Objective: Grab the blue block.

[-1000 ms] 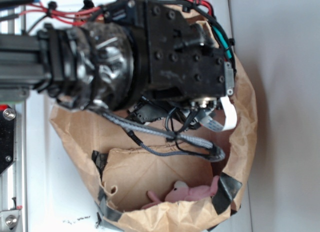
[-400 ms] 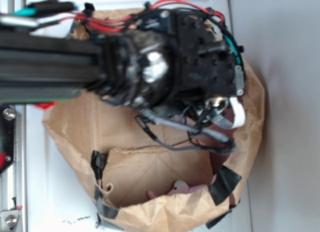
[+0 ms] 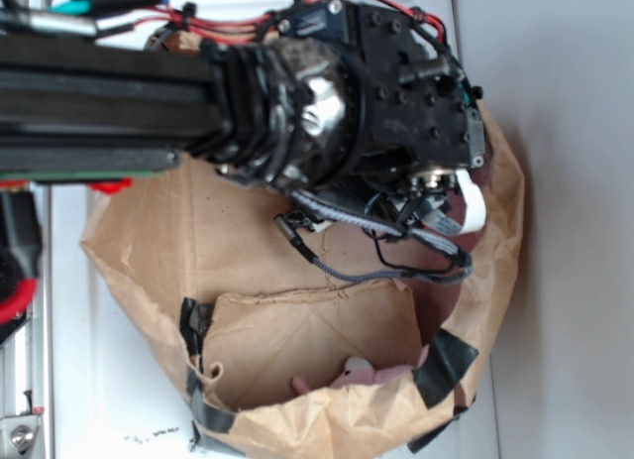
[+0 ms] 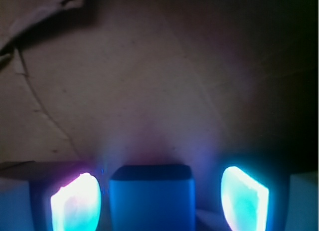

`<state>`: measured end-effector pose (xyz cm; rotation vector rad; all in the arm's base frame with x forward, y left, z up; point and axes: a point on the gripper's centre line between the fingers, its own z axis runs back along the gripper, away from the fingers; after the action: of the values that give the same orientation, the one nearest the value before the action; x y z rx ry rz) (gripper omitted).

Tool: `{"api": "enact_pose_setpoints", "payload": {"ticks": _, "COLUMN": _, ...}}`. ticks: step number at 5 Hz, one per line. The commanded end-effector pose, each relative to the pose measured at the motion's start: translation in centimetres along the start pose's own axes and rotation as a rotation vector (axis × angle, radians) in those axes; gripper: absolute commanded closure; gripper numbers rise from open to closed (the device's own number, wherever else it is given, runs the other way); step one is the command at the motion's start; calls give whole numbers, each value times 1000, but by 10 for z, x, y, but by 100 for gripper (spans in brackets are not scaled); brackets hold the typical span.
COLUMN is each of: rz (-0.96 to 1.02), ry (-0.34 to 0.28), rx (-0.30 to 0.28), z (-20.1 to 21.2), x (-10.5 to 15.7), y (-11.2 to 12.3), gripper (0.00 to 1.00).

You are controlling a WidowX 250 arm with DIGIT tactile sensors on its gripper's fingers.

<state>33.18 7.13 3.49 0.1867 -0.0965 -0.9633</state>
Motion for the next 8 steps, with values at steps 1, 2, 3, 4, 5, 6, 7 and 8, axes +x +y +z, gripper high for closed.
{"api": "enact_pose_setpoints", "payload": {"ticks": 1, "rz": 32, "ry": -14, "rx": 45, "z": 11, "x": -7, "y": 13, "gripper": 0}}
{"api": "enact_pose_setpoints", "payload": {"ticks": 2, "rz": 29, "ry": -1, "rx": 27, "z": 1, "x": -11, "y": 11, "gripper": 0}}
{"api": "enact_pose_setpoints", "payload": {"ticks": 3, "rz": 29, "ry": 13, "rx": -6, "z": -9, "x": -13, "y": 9, "gripper": 0}}
{"api": "enact_pose_setpoints", "payload": {"ticks": 4, "rz": 10, "ry": 27, "rx": -17, "z": -18, "x": -16, "y": 3, "gripper": 0}}
{"api": "enact_pose_setpoints", "payload": {"ticks": 5, "rz": 0, "ry": 43, "rx": -57, "z": -21, "x": -16, "y": -2, "gripper": 0}}
{"api": "enact_pose_setpoints", "payload": {"ticks": 6, "rz": -12, "ry": 38, "rx": -64, "z": -25, "x": -16, "y": -6, "gripper": 0}}
{"api": "enact_pose_setpoints", "payload": {"ticks": 7, "rz": -12, "ry": 20, "rx": -36, "z": -21, "x": -14, "y": -9, "gripper": 100}}
{"api": "enact_pose_setpoints", "payload": {"ticks": 8, "rz": -8, "ry": 12, "rx": -32, "z": -18, "x": -15, "y": -8, "gripper": 100}}
